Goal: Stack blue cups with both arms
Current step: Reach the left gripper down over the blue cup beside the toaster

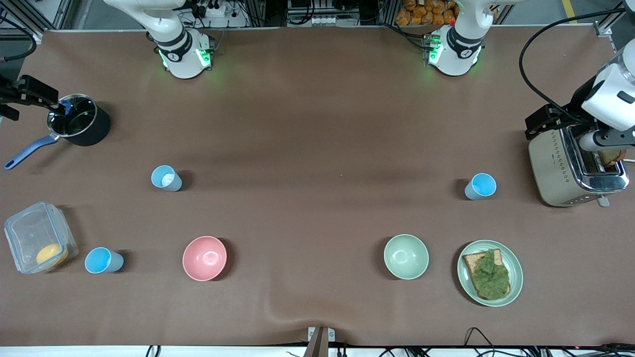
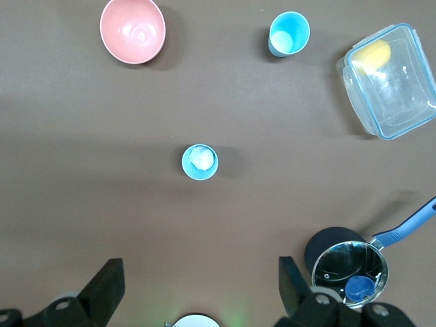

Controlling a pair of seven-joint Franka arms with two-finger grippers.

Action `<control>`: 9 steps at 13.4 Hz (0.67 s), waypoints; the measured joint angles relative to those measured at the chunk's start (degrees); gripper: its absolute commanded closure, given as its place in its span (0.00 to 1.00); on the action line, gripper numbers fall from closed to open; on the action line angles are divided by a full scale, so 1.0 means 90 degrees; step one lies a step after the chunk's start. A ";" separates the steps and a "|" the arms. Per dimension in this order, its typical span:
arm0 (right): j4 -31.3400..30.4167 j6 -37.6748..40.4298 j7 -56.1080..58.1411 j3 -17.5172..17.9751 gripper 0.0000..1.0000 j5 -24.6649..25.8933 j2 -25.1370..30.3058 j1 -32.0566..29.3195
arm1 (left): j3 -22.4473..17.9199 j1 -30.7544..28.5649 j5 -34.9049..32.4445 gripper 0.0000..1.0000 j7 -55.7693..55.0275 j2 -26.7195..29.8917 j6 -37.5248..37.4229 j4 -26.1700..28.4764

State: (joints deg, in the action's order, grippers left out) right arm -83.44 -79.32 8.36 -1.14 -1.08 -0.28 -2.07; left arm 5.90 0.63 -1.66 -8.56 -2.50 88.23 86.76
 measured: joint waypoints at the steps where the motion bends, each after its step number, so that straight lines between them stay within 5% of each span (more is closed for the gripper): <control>1: 0.0000 0.0001 0.0000 0.0000 0.00 0.0000 -0.0006 0.0000 | 0.0000 -0.0012 0.0000 0.00 0.0009 0.0000 -0.0001 0.0000; 7: -0.0005 0.0006 0.0000 -0.0007 0.00 0.0002 -0.0038 -0.0001 | -0.0003 -0.0130 0.0000 0.00 0.0012 -0.0244 0.0074 0.0078; 9: -0.0008 0.0008 0.0000 -0.0010 0.00 0.0003 -0.0041 -0.0001 | -0.0003 -0.0177 0.0000 0.00 0.0012 -0.0445 0.0821 0.0470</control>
State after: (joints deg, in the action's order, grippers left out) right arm -83.51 -79.25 8.36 -1.23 -1.06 -0.65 -2.08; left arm 5.88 -0.96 -1.66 -8.45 -6.51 95.62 90.99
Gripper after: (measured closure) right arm 0.000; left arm 0.000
